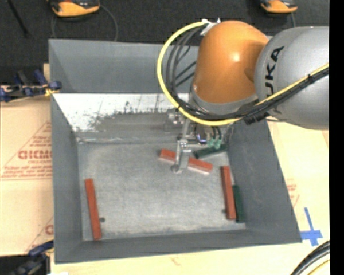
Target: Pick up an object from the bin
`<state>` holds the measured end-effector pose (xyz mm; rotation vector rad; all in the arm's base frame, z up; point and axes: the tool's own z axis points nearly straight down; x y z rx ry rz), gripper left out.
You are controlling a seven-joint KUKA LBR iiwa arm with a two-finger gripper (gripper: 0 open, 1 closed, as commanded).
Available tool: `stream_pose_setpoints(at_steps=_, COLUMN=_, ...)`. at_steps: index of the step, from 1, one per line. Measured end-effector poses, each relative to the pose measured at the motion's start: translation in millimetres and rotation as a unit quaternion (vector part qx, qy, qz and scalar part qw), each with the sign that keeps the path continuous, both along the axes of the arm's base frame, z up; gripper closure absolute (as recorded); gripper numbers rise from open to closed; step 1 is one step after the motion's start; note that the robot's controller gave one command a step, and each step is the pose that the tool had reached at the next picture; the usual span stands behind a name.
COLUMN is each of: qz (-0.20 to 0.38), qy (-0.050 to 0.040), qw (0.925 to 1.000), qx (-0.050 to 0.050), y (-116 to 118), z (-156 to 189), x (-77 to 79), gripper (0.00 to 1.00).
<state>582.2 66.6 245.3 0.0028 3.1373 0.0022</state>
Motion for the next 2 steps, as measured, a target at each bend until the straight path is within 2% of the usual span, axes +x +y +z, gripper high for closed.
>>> stream_pose_setpoints(at_steps=1, qz=0.01, qy=0.0034, qw=0.9999, qx=-0.002, y=-58, z=-119, x=31.9, gripper=0.0)
stream_pose_setpoints(at_steps=2, qz=0.007, qy=0.0021, qw=1.0, qx=-0.002, y=-82, z=-178, x=50.4, gripper=0.0)
